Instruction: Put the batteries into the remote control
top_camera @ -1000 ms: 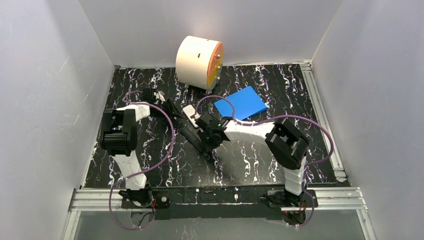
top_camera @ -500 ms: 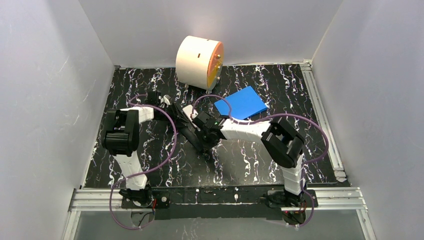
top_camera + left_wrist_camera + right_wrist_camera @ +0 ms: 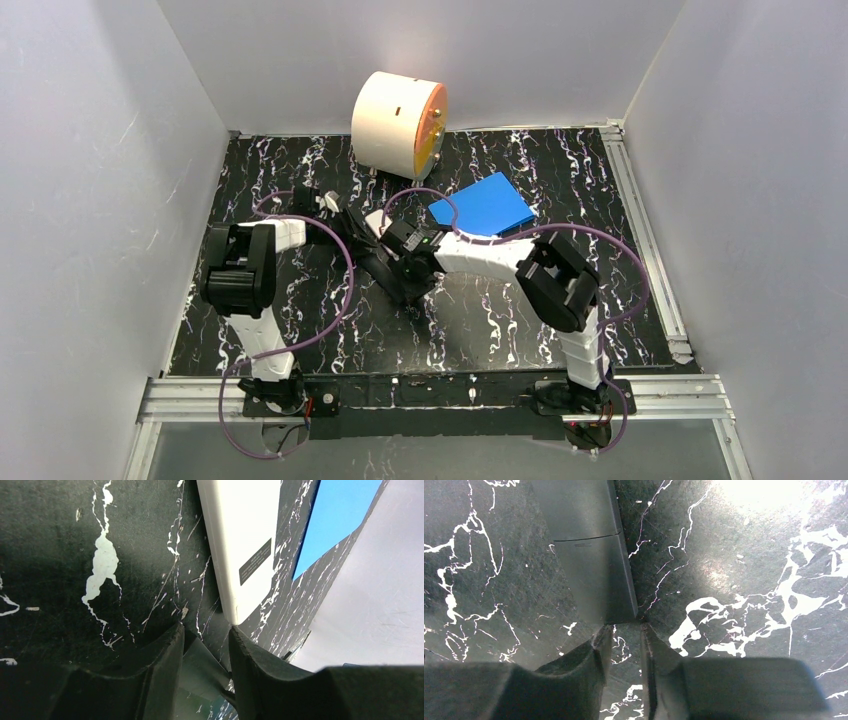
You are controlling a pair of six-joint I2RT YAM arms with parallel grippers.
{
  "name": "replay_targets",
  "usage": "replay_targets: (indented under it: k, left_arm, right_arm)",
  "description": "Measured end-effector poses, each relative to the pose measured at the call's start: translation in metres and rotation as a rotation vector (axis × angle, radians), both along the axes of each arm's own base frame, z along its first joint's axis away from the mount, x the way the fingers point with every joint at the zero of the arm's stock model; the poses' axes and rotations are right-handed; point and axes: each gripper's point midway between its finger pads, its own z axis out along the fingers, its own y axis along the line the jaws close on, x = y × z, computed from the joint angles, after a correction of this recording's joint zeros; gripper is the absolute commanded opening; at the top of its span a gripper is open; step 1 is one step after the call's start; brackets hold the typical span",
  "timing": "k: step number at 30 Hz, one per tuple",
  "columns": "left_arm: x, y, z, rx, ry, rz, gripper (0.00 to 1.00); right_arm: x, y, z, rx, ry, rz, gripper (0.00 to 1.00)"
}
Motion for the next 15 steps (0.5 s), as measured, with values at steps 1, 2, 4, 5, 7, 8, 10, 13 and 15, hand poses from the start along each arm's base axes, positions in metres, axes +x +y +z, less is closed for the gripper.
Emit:
replay_targets:
  k: [1, 2, 4, 5, 7, 8, 10, 13, 15]
  left_arm:
    - [0.0, 0.0, 0.0, 0.002, 0.0, 0.0, 0.42]
    - [0.0, 0.001, 0.001, 0.005, 0.003, 0.002, 0.44]
    - [0.002, 0.002, 0.004, 0.022, 0.016, 0.002, 0.46]
    - [0.002, 0.003, 0.005, 0.039, 0.026, 0.0, 0.49]
    - [0.004, 0.006, 0.009, 0.074, 0.041, -0.001, 0.52]
    - [0.011, 0.009, 0.017, 0.101, 0.039, 0.001, 0.53]
    - [0.021, 0.011, 0.026, 0.126, 0.018, 0.001, 0.55]
    - [0.041, 0.02, 0.044, 0.189, -0.025, 0.015, 0.57]
    - [0.049, 0.028, 0.055, 0.241, -0.048, 0.024, 0.63]
  right_arm:
    - [0.0, 0.0, 0.0, 0.0, 0.0, -0.001, 0.42]
    - [0.001, -0.001, 0.001, 0.004, 0.001, -0.002, 0.44]
    - [0.002, -0.003, 0.002, 0.028, -0.015, -0.004, 0.47]
    - [0.002, -0.006, 0.002, 0.033, -0.021, -0.008, 0.49]
    - [0.001, -0.013, 0.005, 0.048, -0.034, -0.007, 0.52]
    - [-0.002, -0.02, 0.007, 0.05, -0.038, -0.006, 0.55]
    - [-0.006, -0.034, 0.014, 0.051, -0.055, -0.006, 0.61]
    - [-0.006, -0.053, 0.034, 0.058, -0.126, -0.017, 0.78]
    - [0.001, -0.064, 0.054, 0.068, -0.204, -0.039, 0.92]
